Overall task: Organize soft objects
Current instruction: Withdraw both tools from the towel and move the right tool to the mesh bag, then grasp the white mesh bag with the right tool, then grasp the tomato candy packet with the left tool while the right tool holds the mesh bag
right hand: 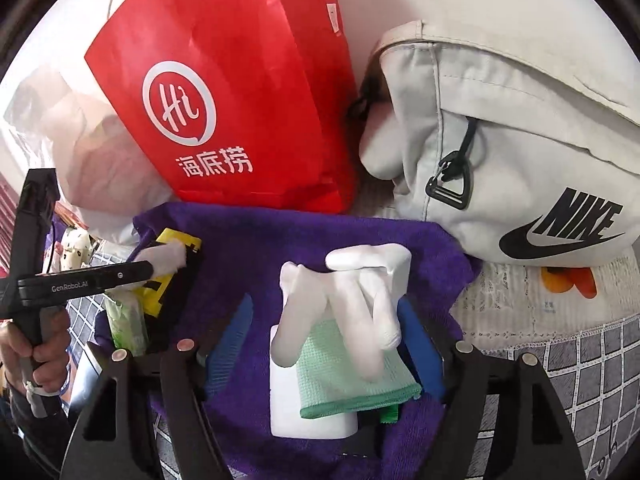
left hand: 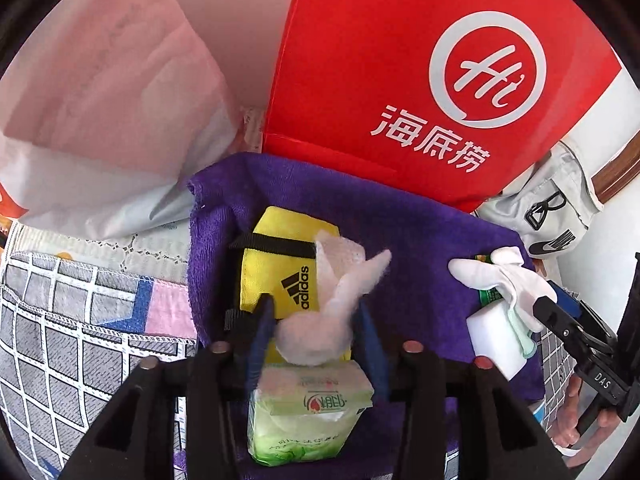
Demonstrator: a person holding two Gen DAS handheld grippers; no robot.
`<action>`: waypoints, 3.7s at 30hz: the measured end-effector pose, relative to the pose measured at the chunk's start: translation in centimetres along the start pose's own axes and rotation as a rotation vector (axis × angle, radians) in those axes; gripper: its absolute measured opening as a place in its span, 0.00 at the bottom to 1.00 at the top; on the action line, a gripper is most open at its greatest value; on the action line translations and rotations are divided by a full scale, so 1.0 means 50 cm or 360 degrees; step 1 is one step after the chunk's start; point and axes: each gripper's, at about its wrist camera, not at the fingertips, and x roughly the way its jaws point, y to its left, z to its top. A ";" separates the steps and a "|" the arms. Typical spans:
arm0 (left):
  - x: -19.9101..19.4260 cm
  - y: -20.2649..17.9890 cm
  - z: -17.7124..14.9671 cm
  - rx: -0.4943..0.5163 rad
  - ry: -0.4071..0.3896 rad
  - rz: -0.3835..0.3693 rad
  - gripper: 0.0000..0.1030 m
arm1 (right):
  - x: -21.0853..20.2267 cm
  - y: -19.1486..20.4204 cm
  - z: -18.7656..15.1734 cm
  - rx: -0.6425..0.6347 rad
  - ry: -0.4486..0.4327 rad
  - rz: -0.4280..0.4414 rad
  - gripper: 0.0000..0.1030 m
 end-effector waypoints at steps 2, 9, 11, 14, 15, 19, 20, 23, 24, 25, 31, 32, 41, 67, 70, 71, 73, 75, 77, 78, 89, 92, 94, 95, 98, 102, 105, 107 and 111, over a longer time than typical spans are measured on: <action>0.002 -0.005 0.002 -0.0003 -0.0003 -0.0003 0.52 | -0.003 0.004 0.000 -0.0008 -0.0001 -0.0011 0.72; -0.038 -0.015 -0.001 0.0044 -0.0072 0.0057 0.75 | -0.044 0.028 -0.008 -0.0017 -0.0064 -0.0077 0.72; -0.058 -0.016 -0.004 0.0044 -0.0093 0.0063 0.75 | -0.064 0.041 -0.017 -0.0013 -0.0090 -0.0087 0.72; -0.090 -0.012 -0.016 0.0037 -0.0127 0.0024 0.75 | -0.088 0.069 -0.035 -0.0038 -0.0096 -0.0070 0.72; -0.100 -0.009 -0.023 0.0033 -0.0131 0.0005 0.75 | -0.096 0.080 -0.042 -0.0047 -0.0091 -0.0069 0.72; -0.144 0.001 -0.056 0.0012 -0.0139 -0.0037 0.74 | -0.124 0.129 -0.075 -0.0089 -0.0103 -0.0076 0.72; -0.155 0.004 -0.066 0.0010 -0.0140 -0.0031 0.74 | -0.134 0.143 -0.086 -0.0105 -0.0108 -0.0066 0.72; -0.192 0.012 -0.099 0.0013 -0.0144 -0.0020 0.74 | -0.156 0.179 -0.122 -0.0113 -0.0105 -0.0038 0.72; -0.202 0.016 -0.108 0.0014 -0.0150 -0.0016 0.73 | -0.159 0.189 -0.133 -0.0109 -0.0097 -0.0015 0.72; -0.217 0.021 -0.122 0.0016 -0.0159 -0.0009 0.73 | -0.167 0.203 -0.152 -0.0104 -0.0086 0.0019 0.72; -0.270 0.058 -0.193 -0.0026 -0.0175 0.0007 0.73 | -0.190 0.277 -0.264 -0.0135 0.0007 0.0175 0.72; -0.275 0.063 -0.203 -0.0034 -0.0176 0.0001 0.73 | -0.191 0.293 -0.288 -0.0151 0.0029 0.0185 0.74; -0.323 0.105 -0.312 -0.0026 -0.0208 0.0032 0.75 | -0.154 0.378 -0.449 -0.0283 0.0209 0.0196 0.77; -0.263 0.080 -0.504 0.0020 -0.0026 0.0085 0.75 | -0.177 0.394 -0.587 -0.0523 0.0096 0.0024 0.10; -0.246 0.053 -0.516 0.0046 -0.0013 0.0098 0.75 | -0.198 0.352 -0.597 -0.0434 0.0104 0.0045 0.08; -0.240 0.045 -0.518 0.0052 -0.0013 0.0106 0.75 | -0.204 0.342 -0.600 -0.0420 0.0103 0.0036 0.08; -0.228 0.030 -0.523 0.0065 -0.0008 0.0125 0.74 | -0.220 0.321 -0.611 -0.0398 0.0095 -0.0008 0.08; -0.216 0.014 -0.525 0.0074 0.0002 0.0114 0.74 | -0.235 0.292 -0.619 -0.0363 0.0087 -0.0047 0.08; -0.203 -0.002 -0.525 0.0082 0.0021 0.0090 0.74 | -0.249 0.256 -0.625 -0.0301 0.0077 -0.0059 0.08; -0.195 -0.013 -0.523 0.0088 0.0034 0.0085 0.74 | -0.254 0.241 -0.625 -0.0274 0.0073 -0.0067 0.08; -0.132 -0.066 -0.503 0.0026 -0.0002 0.0138 0.73 | -0.277 0.152 -0.636 -0.0114 0.0025 0.0000 0.08; -0.120 -0.085 -0.502 0.0102 -0.0034 0.0267 0.66 | -0.277 0.143 -0.637 -0.0082 0.0013 0.0048 0.08; -0.113 -0.100 -0.506 0.0188 -0.0042 0.0363 0.61 | -0.275 0.137 -0.635 -0.0050 0.0009 0.0082 0.08; -0.112 -0.104 -0.506 0.0211 -0.0045 0.0384 0.60 | -0.274 0.133 -0.635 -0.0031 0.0007 0.0100 0.08; -0.120 -0.101 -0.510 0.0219 -0.0055 0.0355 0.49 | -0.274 0.129 -0.634 -0.0002 -0.0001 0.0126 0.06; -0.137 -0.086 -0.520 0.0215 -0.0039 0.0310 0.39 | -0.274 0.127 -0.635 0.0019 -0.0014 0.0121 0.06; -0.150 -0.080 -0.538 0.0245 -0.0018 0.0299 0.38 | -0.274 0.130 -0.635 0.0020 -0.0011 0.0099 0.06; -0.156 -0.077 -0.545 0.0244 -0.0001 0.0289 0.38 | -0.275 0.134 -0.635 0.0019 0.0001 0.0073 0.06; -0.180 -0.062 -0.565 0.0232 0.0029 0.0271 0.30 | -0.279 0.138 -0.633 0.0020 0.0033 0.0014 0.06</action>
